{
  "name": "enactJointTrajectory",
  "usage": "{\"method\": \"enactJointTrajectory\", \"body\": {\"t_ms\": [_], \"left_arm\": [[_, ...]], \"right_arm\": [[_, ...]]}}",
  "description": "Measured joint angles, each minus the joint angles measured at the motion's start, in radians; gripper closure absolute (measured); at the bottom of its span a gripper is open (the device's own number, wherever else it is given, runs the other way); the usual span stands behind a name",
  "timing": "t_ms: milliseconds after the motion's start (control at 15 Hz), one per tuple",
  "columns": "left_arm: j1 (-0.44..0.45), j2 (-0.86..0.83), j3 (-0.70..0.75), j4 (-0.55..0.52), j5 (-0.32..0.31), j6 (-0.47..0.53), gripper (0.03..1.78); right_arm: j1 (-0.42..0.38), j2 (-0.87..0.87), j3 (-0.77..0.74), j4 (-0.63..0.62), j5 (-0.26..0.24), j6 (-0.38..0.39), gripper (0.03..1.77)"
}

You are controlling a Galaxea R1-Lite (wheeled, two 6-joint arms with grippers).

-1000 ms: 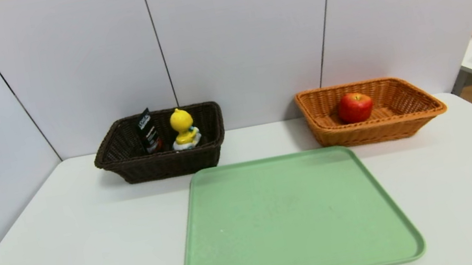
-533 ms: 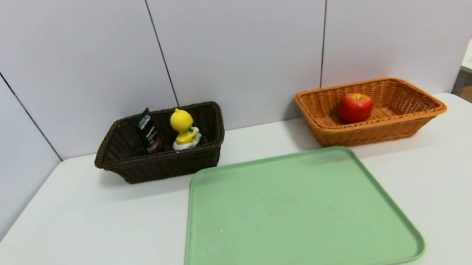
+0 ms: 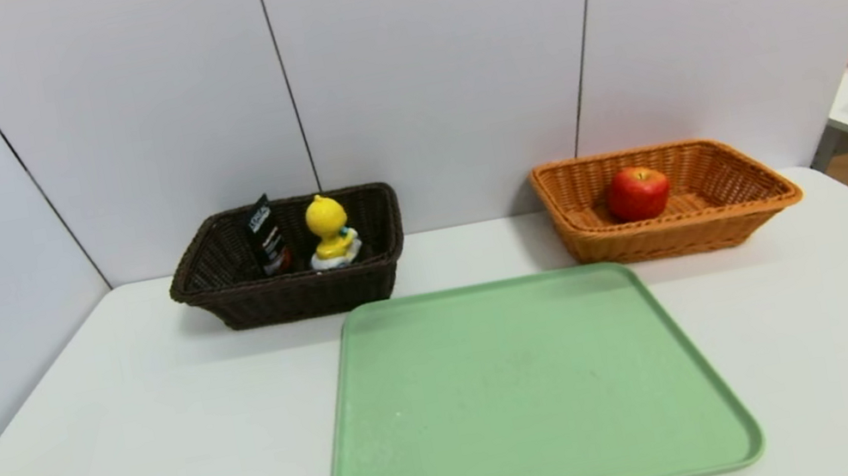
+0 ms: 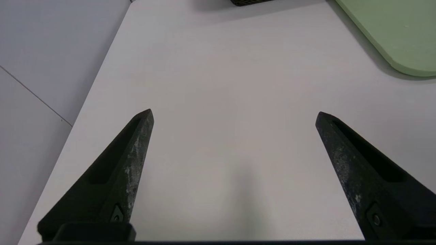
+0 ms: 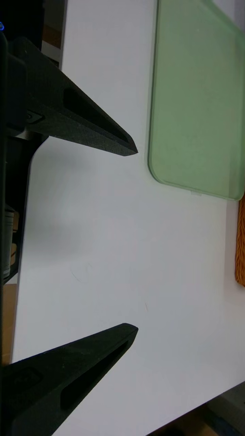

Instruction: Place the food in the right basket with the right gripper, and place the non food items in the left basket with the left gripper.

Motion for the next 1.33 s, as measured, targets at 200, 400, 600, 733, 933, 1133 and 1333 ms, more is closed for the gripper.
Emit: {"method": "enactJointTrajectory", "body": {"t_ms": [200,400,600,733,933,1133,1333], "left_arm": [[0.0,-0.01,0.068,-0.1,-0.024,-0.007,0.12],[0.0,-0.025,0.173,-0.214,-0.042,-0.001,0.12],[0.0,-0.059,0.208,-0.221,-0.05,-0.011,0.12],[-0.001,-0.075,0.213,-0.226,-0.05,-0.014,0.12],[-0.001,-0.083,0.216,-0.226,-0.045,-0.023,0.12],[-0.001,-0.084,0.216,-0.226,-0.044,-0.031,0.12],[-0.001,-0.085,0.217,-0.226,-0.039,-0.06,0.12]], "right_arm": [[-0.006,-0.063,0.125,-0.108,0.002,-0.018,0.11],[-0.01,-0.144,0.292,-0.328,-0.003,-0.075,0.11],[-0.011,-0.193,0.369,-0.427,-0.011,-0.129,0.11],[-0.011,-0.205,0.42,-0.511,-0.018,-0.131,0.11],[-0.011,-0.211,0.538,-0.674,-0.021,-0.144,0.11],[-0.011,-0.212,0.638,-0.751,-0.023,-0.153,0.11],[-0.011,-0.212,0.654,-0.713,-0.019,-0.075,0.11]]}}
